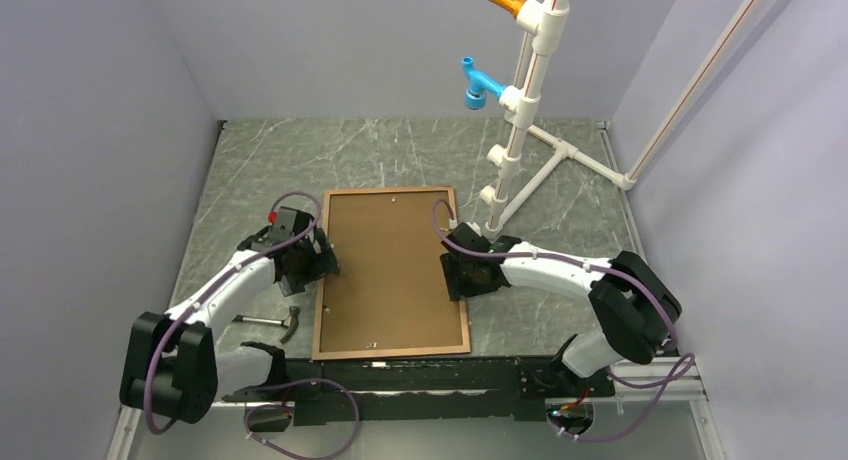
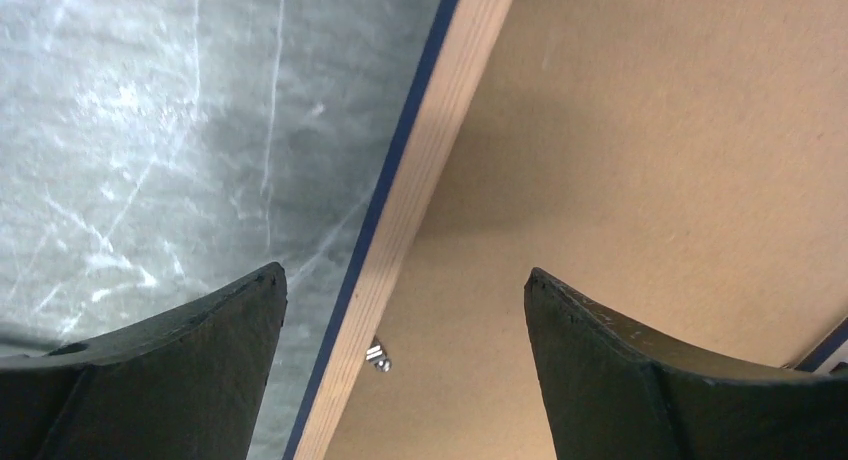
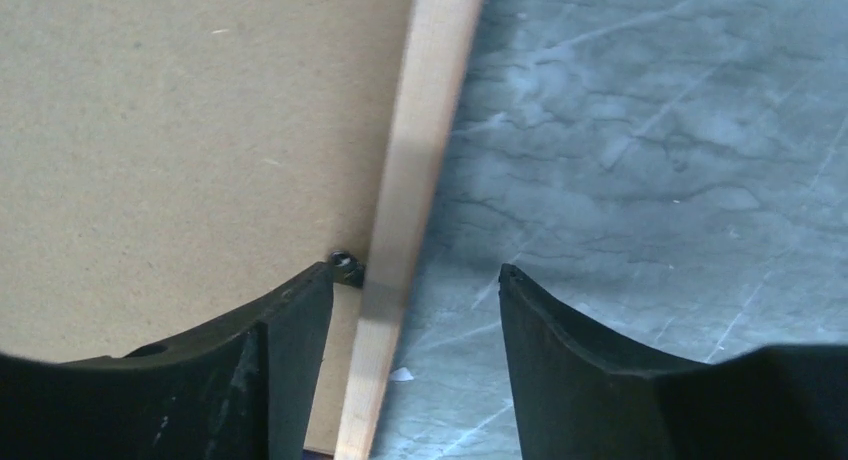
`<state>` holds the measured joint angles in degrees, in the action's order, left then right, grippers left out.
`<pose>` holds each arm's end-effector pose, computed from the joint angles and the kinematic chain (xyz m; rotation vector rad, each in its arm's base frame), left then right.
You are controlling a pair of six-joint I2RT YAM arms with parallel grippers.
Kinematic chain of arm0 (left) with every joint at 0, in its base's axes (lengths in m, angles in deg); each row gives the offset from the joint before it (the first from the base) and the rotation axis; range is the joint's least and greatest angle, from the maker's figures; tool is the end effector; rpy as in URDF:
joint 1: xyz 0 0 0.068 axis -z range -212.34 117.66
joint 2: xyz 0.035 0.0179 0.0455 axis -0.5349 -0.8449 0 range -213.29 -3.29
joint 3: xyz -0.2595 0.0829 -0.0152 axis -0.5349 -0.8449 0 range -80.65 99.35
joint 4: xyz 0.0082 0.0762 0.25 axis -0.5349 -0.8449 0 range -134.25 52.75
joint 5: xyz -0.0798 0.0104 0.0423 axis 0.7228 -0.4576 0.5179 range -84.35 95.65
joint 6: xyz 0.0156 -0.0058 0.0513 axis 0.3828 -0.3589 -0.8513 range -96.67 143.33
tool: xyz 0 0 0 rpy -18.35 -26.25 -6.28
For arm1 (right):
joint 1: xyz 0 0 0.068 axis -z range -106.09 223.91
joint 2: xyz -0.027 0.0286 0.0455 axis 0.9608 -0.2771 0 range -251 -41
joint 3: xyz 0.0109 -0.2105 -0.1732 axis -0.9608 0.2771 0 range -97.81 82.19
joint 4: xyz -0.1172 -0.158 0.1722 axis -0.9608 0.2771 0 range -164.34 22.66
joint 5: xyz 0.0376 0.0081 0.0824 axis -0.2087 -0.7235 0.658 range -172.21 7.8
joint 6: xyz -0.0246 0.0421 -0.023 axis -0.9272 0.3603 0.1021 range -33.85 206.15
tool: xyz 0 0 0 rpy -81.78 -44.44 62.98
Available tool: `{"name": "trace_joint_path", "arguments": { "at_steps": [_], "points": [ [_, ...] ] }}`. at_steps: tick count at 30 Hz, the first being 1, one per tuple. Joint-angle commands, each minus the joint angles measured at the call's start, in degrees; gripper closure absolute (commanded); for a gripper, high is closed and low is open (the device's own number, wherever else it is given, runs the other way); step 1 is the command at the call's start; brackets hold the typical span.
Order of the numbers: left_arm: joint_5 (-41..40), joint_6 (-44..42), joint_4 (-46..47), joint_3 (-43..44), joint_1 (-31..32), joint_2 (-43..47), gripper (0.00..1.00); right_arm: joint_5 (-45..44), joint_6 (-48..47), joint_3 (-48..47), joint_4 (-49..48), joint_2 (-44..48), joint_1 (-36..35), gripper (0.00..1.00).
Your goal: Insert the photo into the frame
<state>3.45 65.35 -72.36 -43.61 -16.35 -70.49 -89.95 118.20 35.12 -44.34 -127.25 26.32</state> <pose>0.1979 -0.0554 0.1862 -0.6275 2.6624 -0.2449 0.1852 0.1957 0.1665 -0.3406 2.7507 0.1822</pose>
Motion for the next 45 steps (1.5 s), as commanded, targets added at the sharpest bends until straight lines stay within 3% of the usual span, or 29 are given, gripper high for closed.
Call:
{"name": "trace_joint_path", "arguments": {
  "at_steps": [1,4,15,26,29,32,34,38,41,45],
  "points": [
    [4.65,-4.06,5.10,4.11,-3.98,-3.10,0.09,3.70,0.27,3.10,-4.11,4.16,3.63,0.31],
    [2.65,-5.50,4.32,7.40,-4.97,-7.30,0.10,6.60,0.40,3.89,-5.08,5.64,5.34,0.26],
    [-1.44,-8.43,5.49,15.96,-5.18,-23.15,0.18,11.01,0.29,4.35,-7.04,2.47,5.85,0.25],
    [-7.48,-9.47,4.54,18.31,-5.19,-28.87,0.28,11.34,-0.15,3.30,-6.86,0.62,5.84,0.25],
    [-8.16,-9.69,3.77,19.85,-5.18,-30.54,0.39,11.29,-0.25,2.93,-6.81,0.06,5.80,0.25],
    [-7.86,-10.20,3.09,21.37,-5.18,-30.82,0.40,11.19,-0.32,2.50,-6.50,0.10,5.85,0.25],
    [-7.49,-10.45,2.99,21.90,-5.19,-30.63,0.54,10.52,-0.60,1.78,-5.93,0.39,5.85,0.25],
    [-7.02,-11.30,2.54,22.52,-5.18,-30.97,0.69,9.11,-1.72,-0.86,-4.27,0.13,5.85,0.25],
    [-6.22,-11.69,2.59,21.80,-5.18,-30.38,0.66,8.94,-2.25,-2.61,-3.42,-0.78,5.85,0.24],
    [-5.10,-11.63,2.52,19.35,-5.18,-26.40,0.41,9.26,-2.48,-3.96,-2.26,-0.42,5.87,0.22]
  ]
}}
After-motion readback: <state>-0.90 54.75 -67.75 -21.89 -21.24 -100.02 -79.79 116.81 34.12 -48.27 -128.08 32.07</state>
